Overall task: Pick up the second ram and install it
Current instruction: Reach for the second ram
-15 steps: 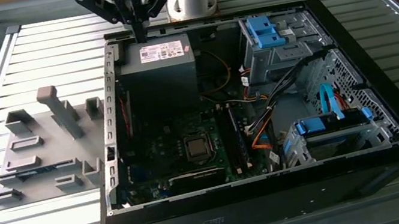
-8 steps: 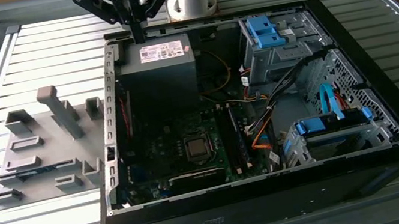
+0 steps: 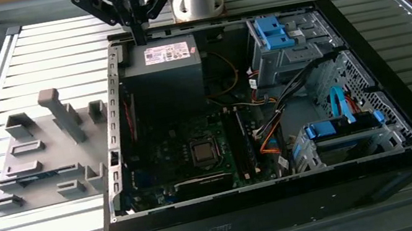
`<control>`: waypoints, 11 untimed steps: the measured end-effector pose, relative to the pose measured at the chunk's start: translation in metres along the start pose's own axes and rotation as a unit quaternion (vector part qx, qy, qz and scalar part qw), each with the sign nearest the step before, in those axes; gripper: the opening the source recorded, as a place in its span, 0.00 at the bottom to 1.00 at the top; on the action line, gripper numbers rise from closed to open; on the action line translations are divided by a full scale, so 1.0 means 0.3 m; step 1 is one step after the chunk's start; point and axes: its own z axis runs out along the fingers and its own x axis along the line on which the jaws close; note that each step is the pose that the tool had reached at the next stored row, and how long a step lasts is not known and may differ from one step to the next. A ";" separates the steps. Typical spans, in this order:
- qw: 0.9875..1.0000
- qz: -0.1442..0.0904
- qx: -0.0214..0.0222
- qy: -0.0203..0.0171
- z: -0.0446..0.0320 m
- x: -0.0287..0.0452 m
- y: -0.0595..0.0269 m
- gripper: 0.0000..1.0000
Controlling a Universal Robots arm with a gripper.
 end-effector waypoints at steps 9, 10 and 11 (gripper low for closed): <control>1.000 0.000 0.000 0.000 0.000 0.011 -0.001 0.10; 1.000 0.000 0.000 0.000 0.000 0.013 -0.001 0.10; 1.000 0.000 0.000 0.000 0.000 0.014 -0.001 0.10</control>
